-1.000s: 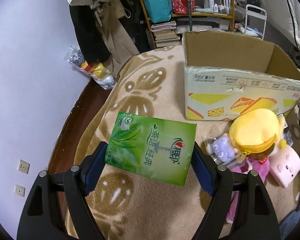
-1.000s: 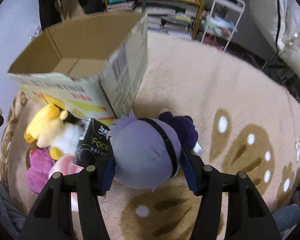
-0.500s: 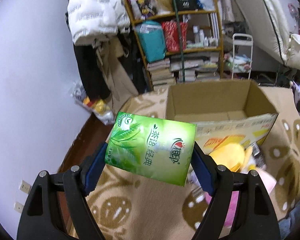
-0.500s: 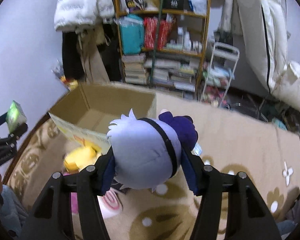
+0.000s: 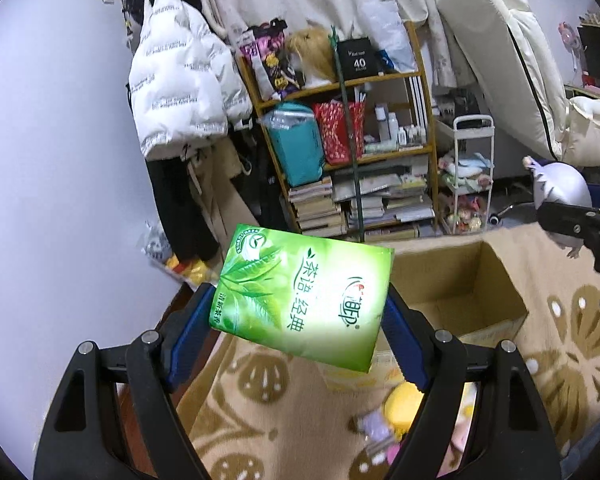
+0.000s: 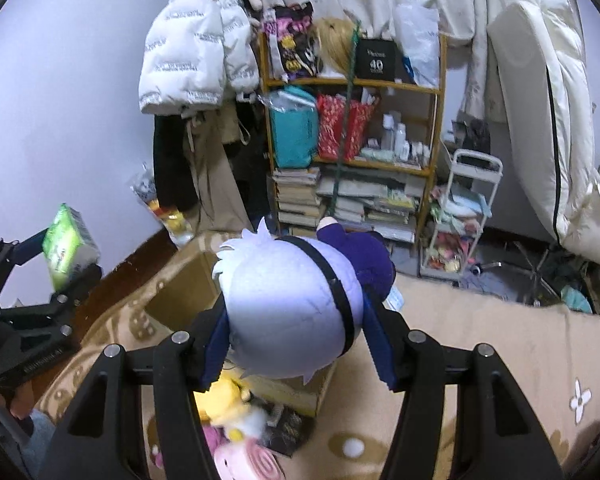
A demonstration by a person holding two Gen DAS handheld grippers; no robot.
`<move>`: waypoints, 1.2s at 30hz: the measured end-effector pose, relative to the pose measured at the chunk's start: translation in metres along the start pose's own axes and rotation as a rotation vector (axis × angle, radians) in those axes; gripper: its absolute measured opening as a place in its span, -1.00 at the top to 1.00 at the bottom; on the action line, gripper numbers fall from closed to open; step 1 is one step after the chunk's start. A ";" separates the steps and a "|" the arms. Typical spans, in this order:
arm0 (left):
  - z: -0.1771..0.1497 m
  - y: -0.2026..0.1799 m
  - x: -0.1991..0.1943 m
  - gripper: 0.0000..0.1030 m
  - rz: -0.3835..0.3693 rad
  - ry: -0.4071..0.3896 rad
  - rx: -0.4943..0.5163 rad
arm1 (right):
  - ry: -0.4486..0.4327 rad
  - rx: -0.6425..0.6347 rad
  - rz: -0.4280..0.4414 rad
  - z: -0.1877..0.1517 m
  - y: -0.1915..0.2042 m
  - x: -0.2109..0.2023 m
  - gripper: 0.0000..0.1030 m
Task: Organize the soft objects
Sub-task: 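Lift the green pack with the left tool while the right tool carries the plush toward the box, then open the left tool over the box dropping the pack while the right tool releases the plush inside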
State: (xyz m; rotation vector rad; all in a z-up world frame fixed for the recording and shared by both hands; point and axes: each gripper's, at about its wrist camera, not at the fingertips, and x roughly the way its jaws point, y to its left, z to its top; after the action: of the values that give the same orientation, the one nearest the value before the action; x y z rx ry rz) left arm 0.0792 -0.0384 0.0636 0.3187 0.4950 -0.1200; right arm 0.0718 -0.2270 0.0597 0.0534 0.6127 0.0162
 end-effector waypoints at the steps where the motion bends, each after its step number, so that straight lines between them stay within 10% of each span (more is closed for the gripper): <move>1: 0.003 -0.001 0.002 -0.55 -0.002 -0.001 -0.004 | -0.016 -0.003 0.000 0.004 0.003 0.001 -0.23; 36: -0.034 -0.031 0.095 -0.56 -0.172 0.153 -0.021 | 0.076 -0.015 0.084 -0.053 0.004 0.095 -0.27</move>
State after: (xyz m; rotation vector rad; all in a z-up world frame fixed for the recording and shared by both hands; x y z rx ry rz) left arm 0.1414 -0.0596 -0.0193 0.2660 0.6744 -0.2587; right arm 0.1195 -0.2172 -0.0377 0.0644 0.6864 0.1050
